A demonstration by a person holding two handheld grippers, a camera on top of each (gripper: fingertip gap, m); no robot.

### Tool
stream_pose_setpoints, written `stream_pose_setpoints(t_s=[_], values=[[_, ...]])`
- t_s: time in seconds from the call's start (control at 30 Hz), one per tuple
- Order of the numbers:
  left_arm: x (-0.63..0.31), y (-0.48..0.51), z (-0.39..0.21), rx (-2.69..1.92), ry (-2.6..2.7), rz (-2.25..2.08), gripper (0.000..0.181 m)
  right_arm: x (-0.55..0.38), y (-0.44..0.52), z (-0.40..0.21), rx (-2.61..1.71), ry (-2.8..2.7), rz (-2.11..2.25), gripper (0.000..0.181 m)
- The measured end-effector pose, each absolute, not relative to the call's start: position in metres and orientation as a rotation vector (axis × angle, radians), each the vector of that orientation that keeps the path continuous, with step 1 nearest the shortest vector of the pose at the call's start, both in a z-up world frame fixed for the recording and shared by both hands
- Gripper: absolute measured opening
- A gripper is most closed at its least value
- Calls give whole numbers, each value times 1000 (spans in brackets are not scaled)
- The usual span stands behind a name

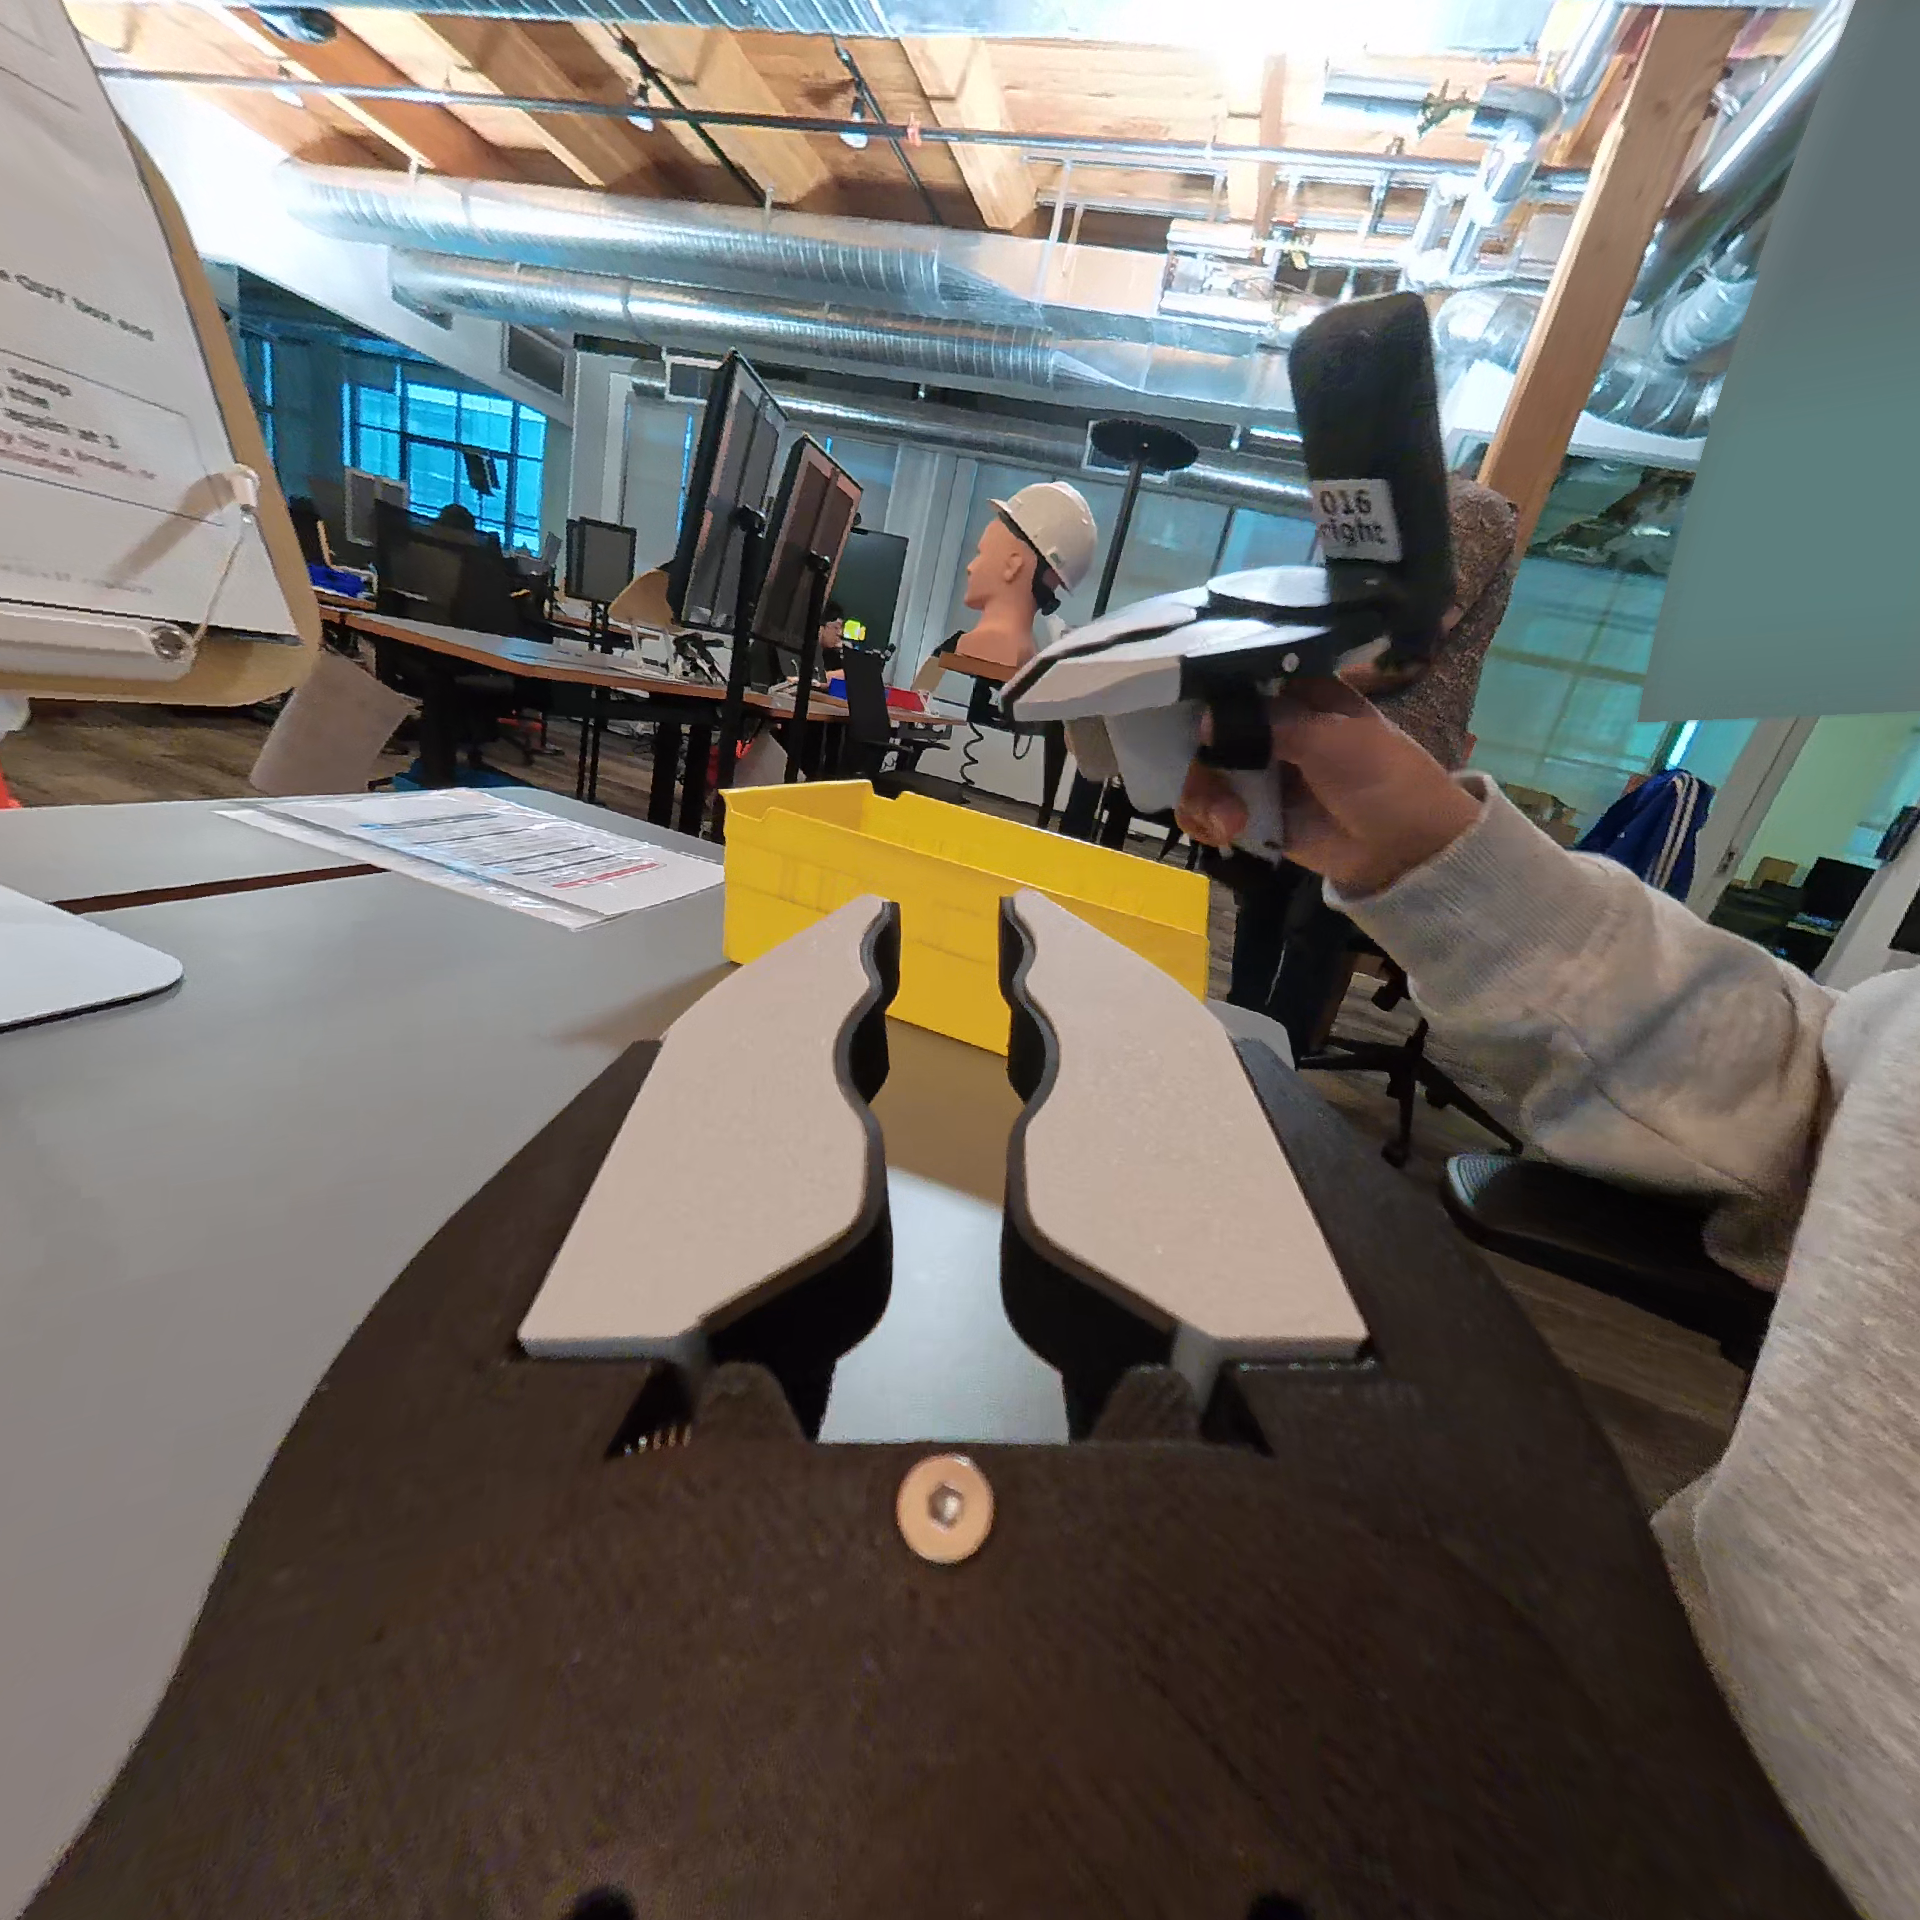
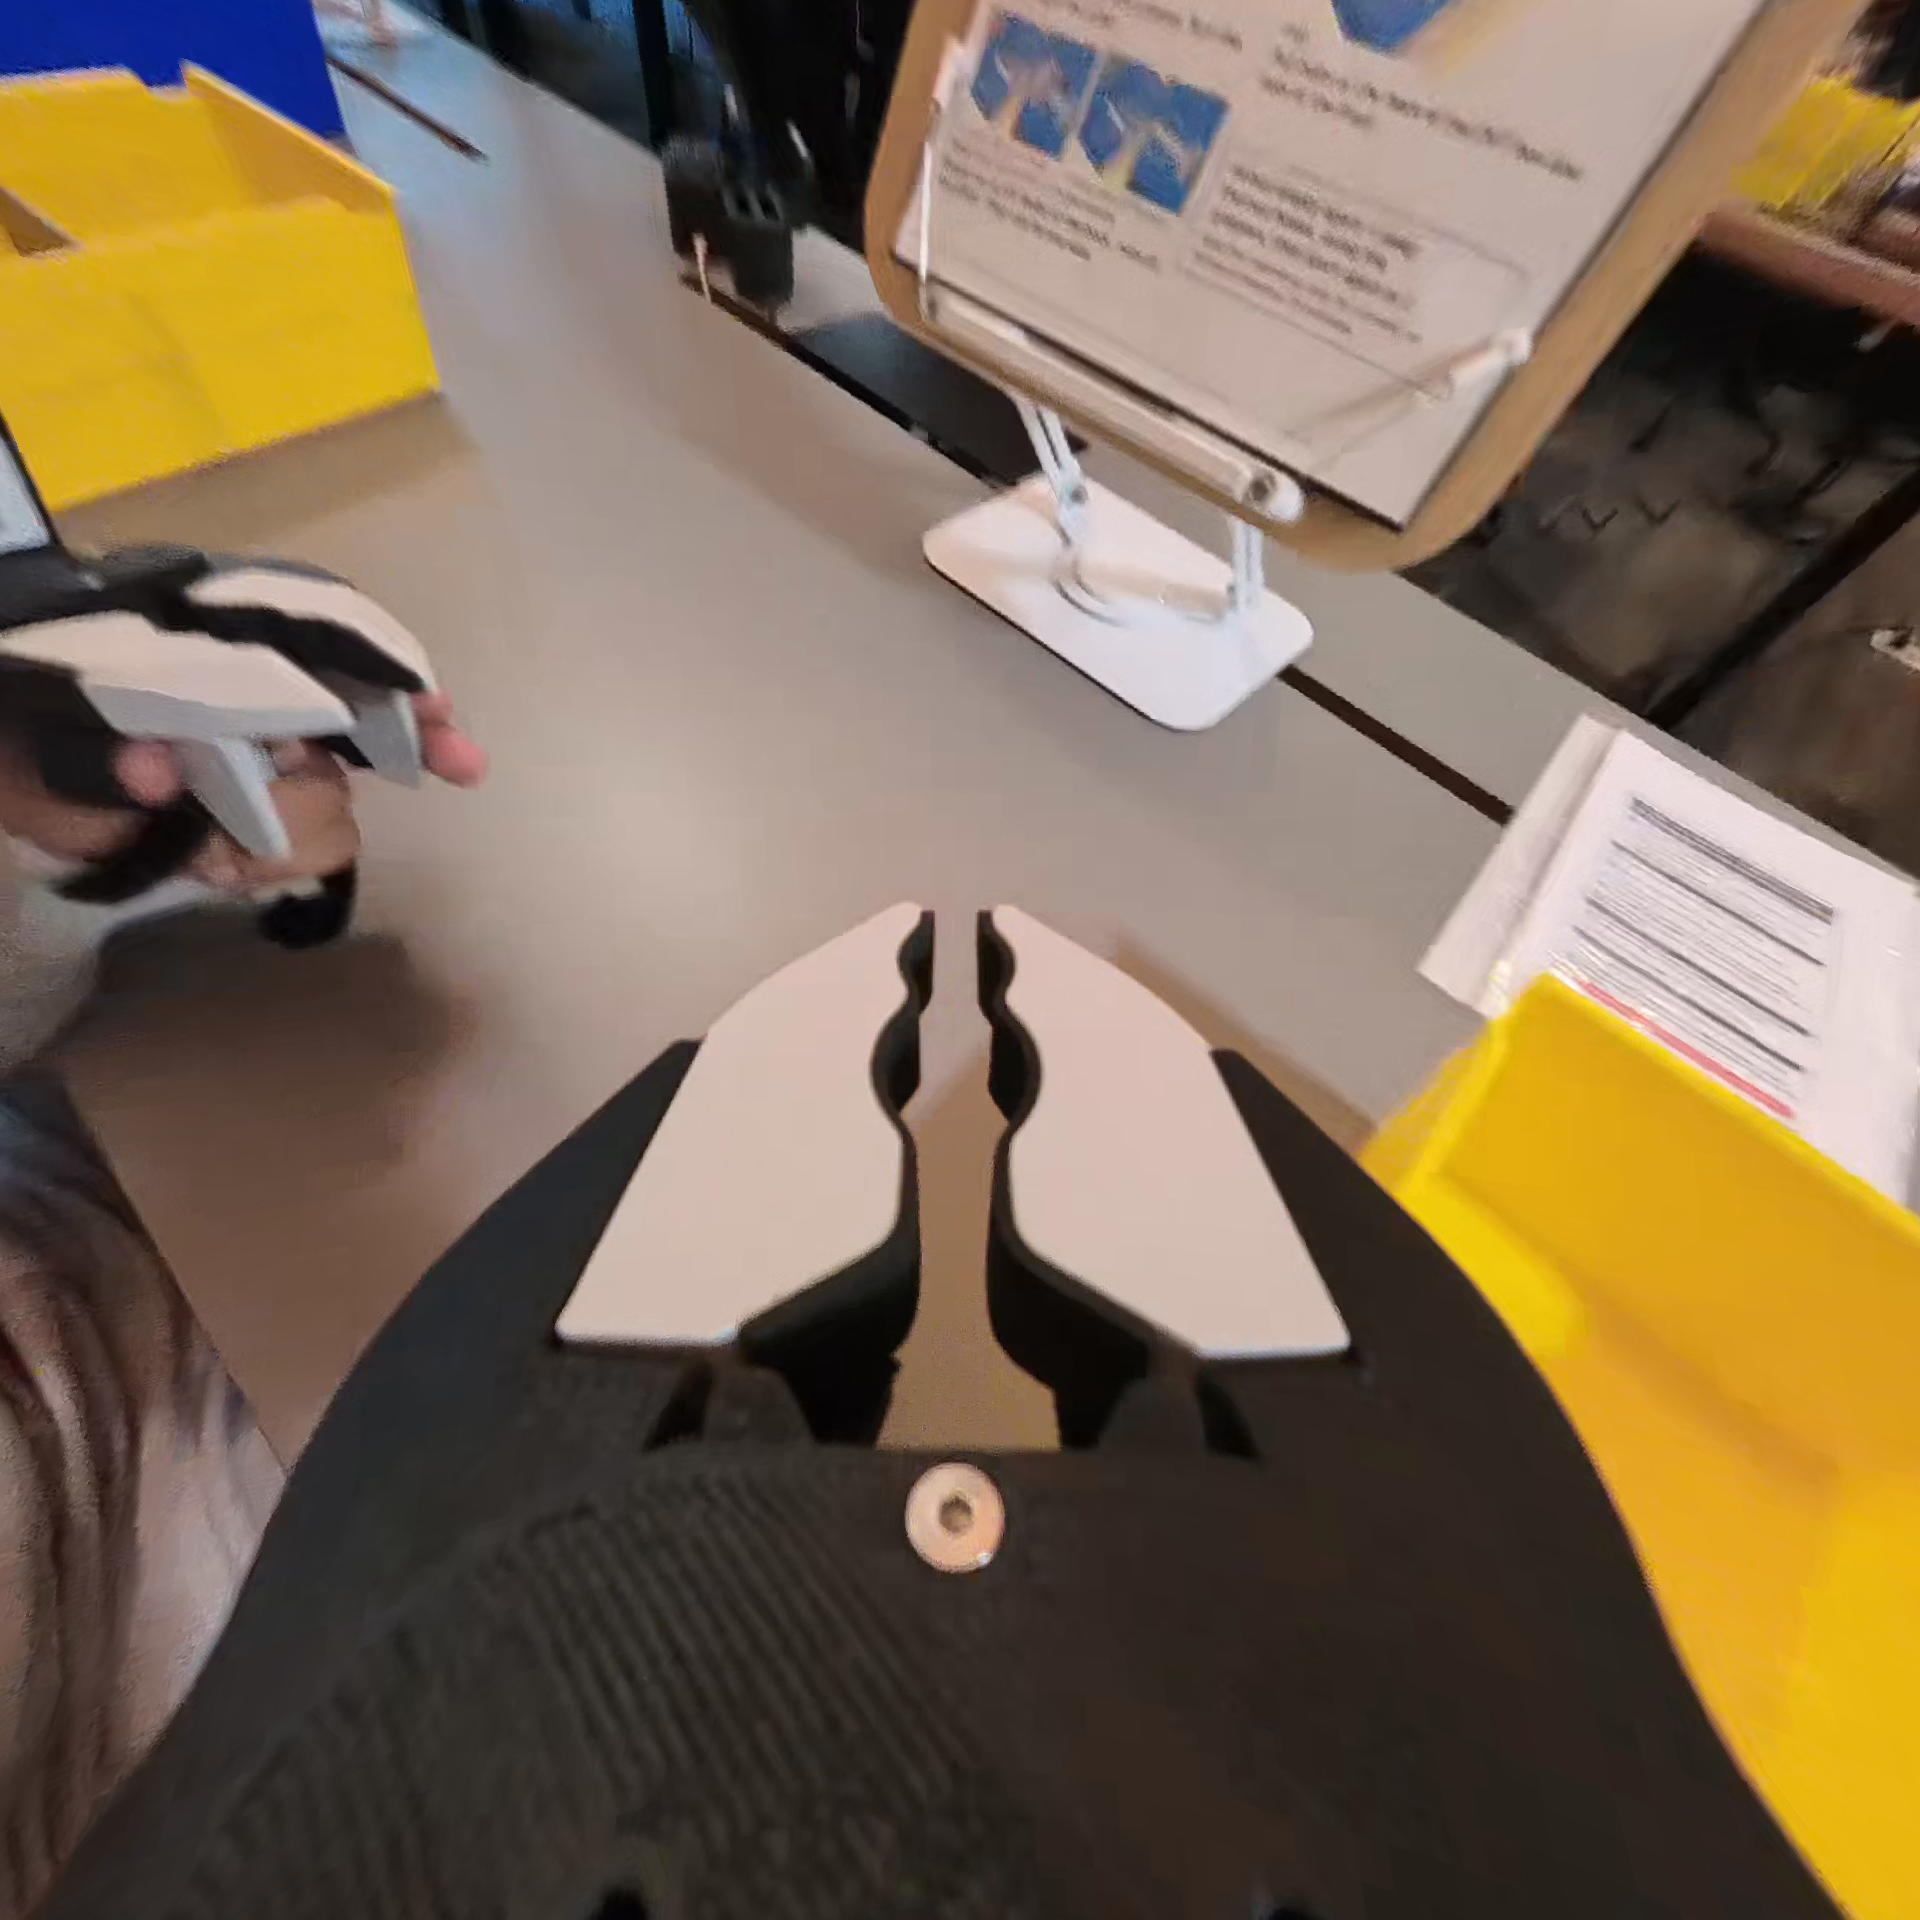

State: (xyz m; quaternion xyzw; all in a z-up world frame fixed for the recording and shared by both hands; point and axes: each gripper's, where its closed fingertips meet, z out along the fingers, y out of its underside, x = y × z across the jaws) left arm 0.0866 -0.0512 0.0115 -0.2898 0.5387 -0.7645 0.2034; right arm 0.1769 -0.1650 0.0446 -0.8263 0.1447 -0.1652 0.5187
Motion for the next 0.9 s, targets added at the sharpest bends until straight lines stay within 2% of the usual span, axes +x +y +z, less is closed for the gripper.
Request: stream_pose_setpoints(t_s=[0.2,0.37,0.57,0.67,0.77,0.9], values=[[90,-29,33,-887,1349,-2141,14,102,-96,-8,-1822,358,2,9],[113,5,64,-960,1286,-2014,15,71,-83,-54,-1911,280,32,12],[159,72,143,-1001,1258,-1926,19,60,-76,-65,-1924,235,111,13],[181,127,169,-1062,1261,-1855,26,65,-81,-66,-1935,219,76,13],[192,198,162,-1232,1317,-1659,29,70,-86,-66,-1945,208,32,13],[160,317,109,-1506,1421,-1218,26,74,-92,-67,-1943,218,16,13]])
